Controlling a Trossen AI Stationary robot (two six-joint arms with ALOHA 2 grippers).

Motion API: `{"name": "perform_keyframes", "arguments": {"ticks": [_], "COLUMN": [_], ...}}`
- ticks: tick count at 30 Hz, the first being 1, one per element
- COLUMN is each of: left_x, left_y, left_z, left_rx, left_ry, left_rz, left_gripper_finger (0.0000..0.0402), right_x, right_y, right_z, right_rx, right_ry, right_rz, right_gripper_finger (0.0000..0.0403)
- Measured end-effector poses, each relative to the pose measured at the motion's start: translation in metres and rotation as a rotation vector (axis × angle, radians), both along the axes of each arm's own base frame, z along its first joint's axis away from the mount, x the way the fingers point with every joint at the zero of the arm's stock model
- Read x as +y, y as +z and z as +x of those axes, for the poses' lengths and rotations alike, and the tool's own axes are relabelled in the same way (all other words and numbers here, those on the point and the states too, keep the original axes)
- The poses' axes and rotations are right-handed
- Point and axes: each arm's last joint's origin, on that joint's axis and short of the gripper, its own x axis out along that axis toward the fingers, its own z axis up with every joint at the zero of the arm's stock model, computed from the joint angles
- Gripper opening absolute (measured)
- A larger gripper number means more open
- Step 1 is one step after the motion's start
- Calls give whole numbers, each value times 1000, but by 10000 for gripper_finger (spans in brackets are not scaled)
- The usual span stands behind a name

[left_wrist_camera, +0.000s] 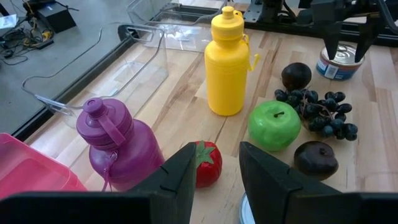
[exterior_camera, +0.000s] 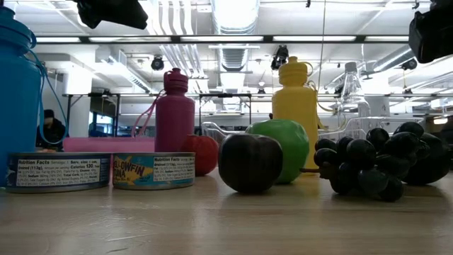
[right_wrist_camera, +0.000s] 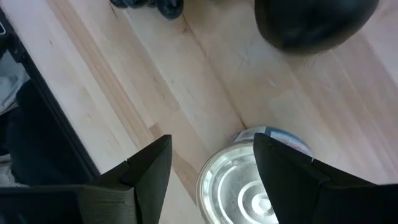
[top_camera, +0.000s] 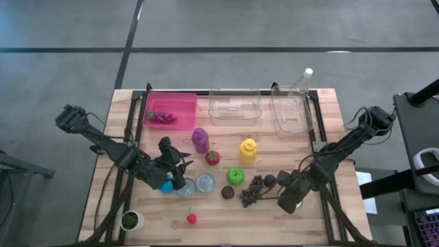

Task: Pick & Place Food Item
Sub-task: Put the blue and pink tuna can into the left transparent bin

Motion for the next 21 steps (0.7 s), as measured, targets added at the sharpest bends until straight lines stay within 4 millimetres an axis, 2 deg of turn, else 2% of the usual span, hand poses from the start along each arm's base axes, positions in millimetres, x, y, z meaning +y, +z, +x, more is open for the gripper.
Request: {"name": "perform_keyframes", "arguments": {"ticks": [21], "left_x": [0], "left_y": [0], "left_z": [0], "left_rx": [1], "left_ry": [1], "left_rz": [-1], "left_gripper_finger": [123], "right_x": [0], "right_y": [-1], "right_z": [-1], "right_rx": [-3], "right_ry": [32], "right_rz": [-14], "right_gripper_finger": [224]}}
